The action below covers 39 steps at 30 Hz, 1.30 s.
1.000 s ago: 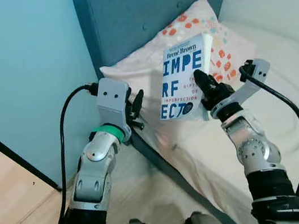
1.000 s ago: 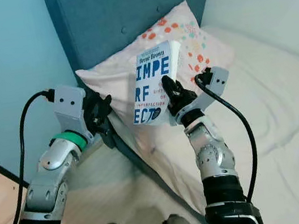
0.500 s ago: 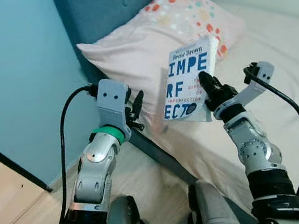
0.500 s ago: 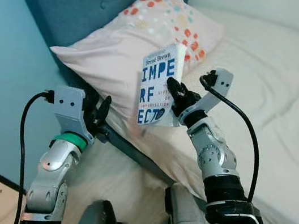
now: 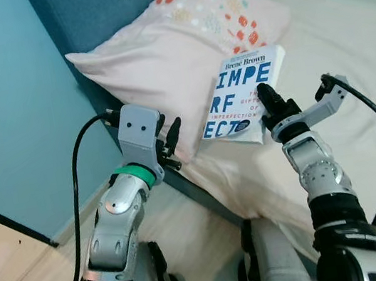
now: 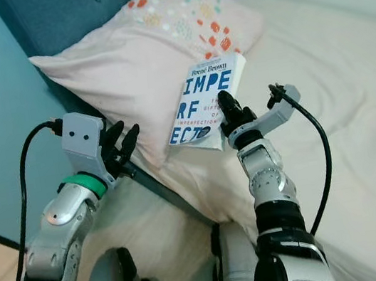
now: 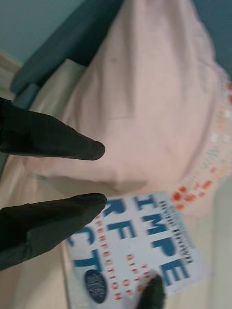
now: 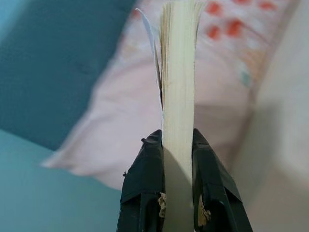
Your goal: Clean up the room
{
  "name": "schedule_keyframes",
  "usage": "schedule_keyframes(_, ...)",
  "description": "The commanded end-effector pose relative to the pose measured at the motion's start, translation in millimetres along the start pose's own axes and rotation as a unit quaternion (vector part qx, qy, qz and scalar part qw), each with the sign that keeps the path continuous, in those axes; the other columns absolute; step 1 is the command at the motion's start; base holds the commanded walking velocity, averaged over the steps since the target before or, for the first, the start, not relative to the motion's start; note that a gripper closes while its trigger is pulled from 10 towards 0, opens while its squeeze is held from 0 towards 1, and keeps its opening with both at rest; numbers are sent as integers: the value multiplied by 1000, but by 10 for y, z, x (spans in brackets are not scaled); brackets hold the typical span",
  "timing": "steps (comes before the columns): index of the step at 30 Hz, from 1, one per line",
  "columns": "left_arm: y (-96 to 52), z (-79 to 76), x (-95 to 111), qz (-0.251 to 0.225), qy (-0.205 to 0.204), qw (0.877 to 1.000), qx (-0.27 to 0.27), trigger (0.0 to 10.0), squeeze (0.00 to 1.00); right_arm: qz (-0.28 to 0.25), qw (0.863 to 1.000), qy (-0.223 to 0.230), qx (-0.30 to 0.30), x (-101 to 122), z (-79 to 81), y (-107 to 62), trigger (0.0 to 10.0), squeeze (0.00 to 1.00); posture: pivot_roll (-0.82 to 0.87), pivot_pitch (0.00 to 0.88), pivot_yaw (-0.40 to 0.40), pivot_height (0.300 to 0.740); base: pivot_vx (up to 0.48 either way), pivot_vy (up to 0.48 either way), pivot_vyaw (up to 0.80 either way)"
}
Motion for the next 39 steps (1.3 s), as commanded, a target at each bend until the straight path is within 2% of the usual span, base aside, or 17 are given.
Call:
schedule_keyframes(1,-43,42,-27,10,-2,1000,7,10000,0,-4,1000,1,1,9,-12,7,10000,0,33,231,68,594,0,0,0)
schedule_keyframes(4,-128,111,82,9,1,1000,9,10000,0,-25,1000,3,-15,178,-156,7,10000,0,66,301,101,594,0,0,0)
schedule_keyframes(12,-242,149,170,19,5,1000,7,10000,0,-72,997,36,-9,307,-187,30,10000,0,112,361,153,594,0,0,0)
schedule_keyframes(21,-342,100,221,34,2,999,-4,10000,0,-132,989,60,-13,465,-192,72,10000,0,162,382,192,594,0,0,0)
schedule_keyframes(26,-356,101,234,41,1,999,-6,10000,0,-151,987,47,-34,530,-289,22,10000,0,159,385,195,594,0,0,0)
schedule_keyframes(29,-341,81,229,46,-2,999,-10,10000,0,-165,984,33,-57,584,-427,-73,10000,0,146,376,199,594,0,0,0)
schedule_keyframes(31,-338,73,226,47,-2,999,-11,10000,0,-167,983,31,-63,591,-454,-87,10000,0,146,376,199,594,0,0,0)
schedule_keyframes(32,-336,67,227,49,-2,999,-12,10000,0,-167,983,30,-68,592,-478,-96,10000,843,145,373,198,594,0,0,0)
schedule_keyframes(33,-336,67,227,49,-2,999,-12,10000,0,-167,983,30,-68,592,-478,-96,10000,843,145,373,198,594,0,0,0)
schedule_keyframes(35,-332,65,230,50,-3,999,-12,10000,0,-168,983,30,-72,593,-495,-100,10000,1000,144,370,198,594,0,0,0)
schedule_keyframes(39,-327,66,227,52,-3,999,-12,10000,0,-170,982,26,-74,597,-503,-101,10000,1000,140,366,198,594,0,0,0)
Point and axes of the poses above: a point about 5 cm out from each wrist's last joint towards the gripper, its own y axis pointing out of the wrist towards the gripper, its own x axis along the axis of the wrist's last joint, z = x × y, the point moved 4 cm from there along y, pointing out of the wrist towards the gripper, and after that the axes turned 2 degrees about y, right-handed, at the moved point
